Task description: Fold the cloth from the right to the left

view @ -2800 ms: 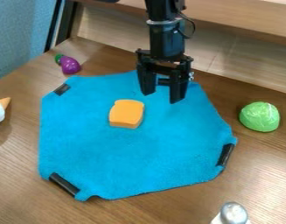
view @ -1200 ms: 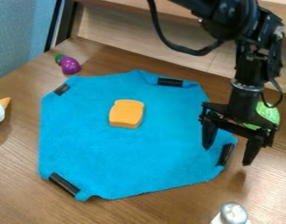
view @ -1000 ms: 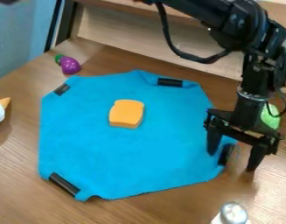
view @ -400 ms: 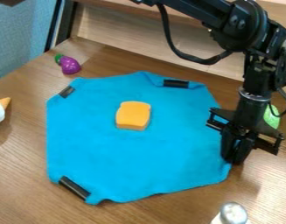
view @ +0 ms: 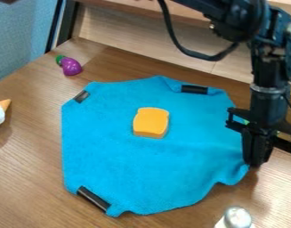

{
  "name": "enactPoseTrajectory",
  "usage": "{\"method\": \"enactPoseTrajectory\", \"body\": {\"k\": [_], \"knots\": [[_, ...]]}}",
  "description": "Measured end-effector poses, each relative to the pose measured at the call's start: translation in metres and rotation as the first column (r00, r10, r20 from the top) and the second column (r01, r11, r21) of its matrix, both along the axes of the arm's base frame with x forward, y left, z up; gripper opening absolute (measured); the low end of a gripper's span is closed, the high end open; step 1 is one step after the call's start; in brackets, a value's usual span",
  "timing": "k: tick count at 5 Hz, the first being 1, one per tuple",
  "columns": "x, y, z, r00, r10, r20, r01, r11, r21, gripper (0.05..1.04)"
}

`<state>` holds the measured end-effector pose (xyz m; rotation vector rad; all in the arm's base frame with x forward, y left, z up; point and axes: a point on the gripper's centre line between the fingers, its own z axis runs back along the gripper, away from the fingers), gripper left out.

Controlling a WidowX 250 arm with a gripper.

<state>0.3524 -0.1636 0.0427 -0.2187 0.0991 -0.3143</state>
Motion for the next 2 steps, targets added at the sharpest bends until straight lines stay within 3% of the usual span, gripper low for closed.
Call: {"method": "enactPoseTrajectory", "body": {"k": [1,2], "knots": [[0.005,0.033,0.034,0.999,0.012,0.049,-0.008,0.997,-0.074,0.059],[0.006,0.076,0.045,0.995,0.082,0.055,-0.076,0.993,-0.095,0.059]]}}
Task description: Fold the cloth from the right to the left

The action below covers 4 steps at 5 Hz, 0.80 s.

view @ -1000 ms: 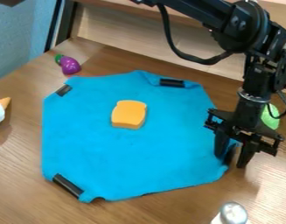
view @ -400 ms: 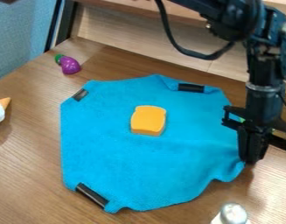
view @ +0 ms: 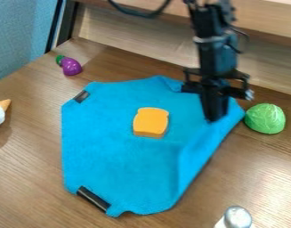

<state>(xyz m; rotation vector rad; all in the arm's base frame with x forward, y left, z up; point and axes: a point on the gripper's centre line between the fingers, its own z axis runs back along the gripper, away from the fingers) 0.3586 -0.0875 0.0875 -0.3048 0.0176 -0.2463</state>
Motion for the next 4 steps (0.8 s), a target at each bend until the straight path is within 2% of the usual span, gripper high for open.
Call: {"method": "enactPoseTrajectory", "body": {"k": [1,2,4], "knots": [[-0.005,0.043,0.012,0.997,0.074,0.011,-0.074,0.997,-0.016,0.059],[-0.011,0.085,0.012,0.989,0.148,-0.018,-0.148,0.989,-0.015,0.059],[-0.023,0.142,0.013,0.973,0.228,-0.043,-0.228,0.973,-0.013,0.059]]}}
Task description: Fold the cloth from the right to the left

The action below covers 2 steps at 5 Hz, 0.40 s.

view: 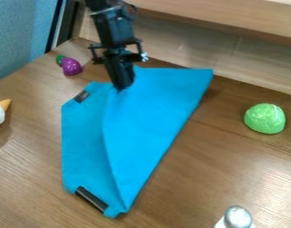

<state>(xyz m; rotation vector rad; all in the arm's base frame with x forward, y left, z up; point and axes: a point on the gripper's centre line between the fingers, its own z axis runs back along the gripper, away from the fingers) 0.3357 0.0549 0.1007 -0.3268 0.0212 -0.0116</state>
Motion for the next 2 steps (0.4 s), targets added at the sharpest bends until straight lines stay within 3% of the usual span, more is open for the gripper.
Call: {"method": "enactPoseTrajectory", "body": {"k": [2], "knots": [[0.001,0.038,-0.011,0.999,0.011,-0.038,-0.01,0.999,0.036,0.058]]}}
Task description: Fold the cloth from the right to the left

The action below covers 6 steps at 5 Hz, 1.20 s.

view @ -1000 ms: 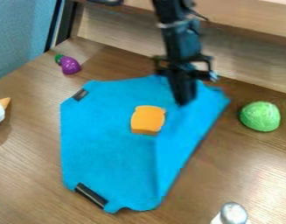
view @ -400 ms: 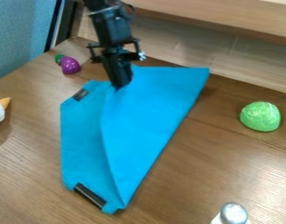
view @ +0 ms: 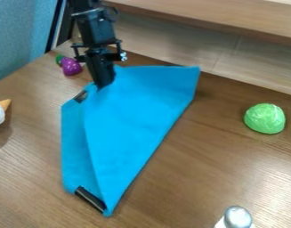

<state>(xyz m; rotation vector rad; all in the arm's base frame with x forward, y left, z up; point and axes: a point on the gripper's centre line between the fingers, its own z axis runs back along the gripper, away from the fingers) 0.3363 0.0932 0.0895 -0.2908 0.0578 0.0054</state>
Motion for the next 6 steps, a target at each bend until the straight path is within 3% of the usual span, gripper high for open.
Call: {"method": "enactPoseTrajectory", "body": {"k": [2,3,4,5,6], "knots": [[-0.006,0.019,-0.04,0.993,0.016,-0.118,-0.009,0.998,0.061,0.074],[-0.009,0.022,-0.05,0.988,0.026,-0.153,-0.014,0.997,0.077,0.222],[-0.008,0.02,-0.051,0.989,0.033,-0.145,-0.023,0.997,0.07,0.481],[-0.006,0.013,-0.043,0.992,0.049,-0.113,-0.042,0.997,0.057,0.816],[0.0,-0.004,-0.017,0.999,0.044,-0.032,-0.043,0.998,0.039,1.001]]}}
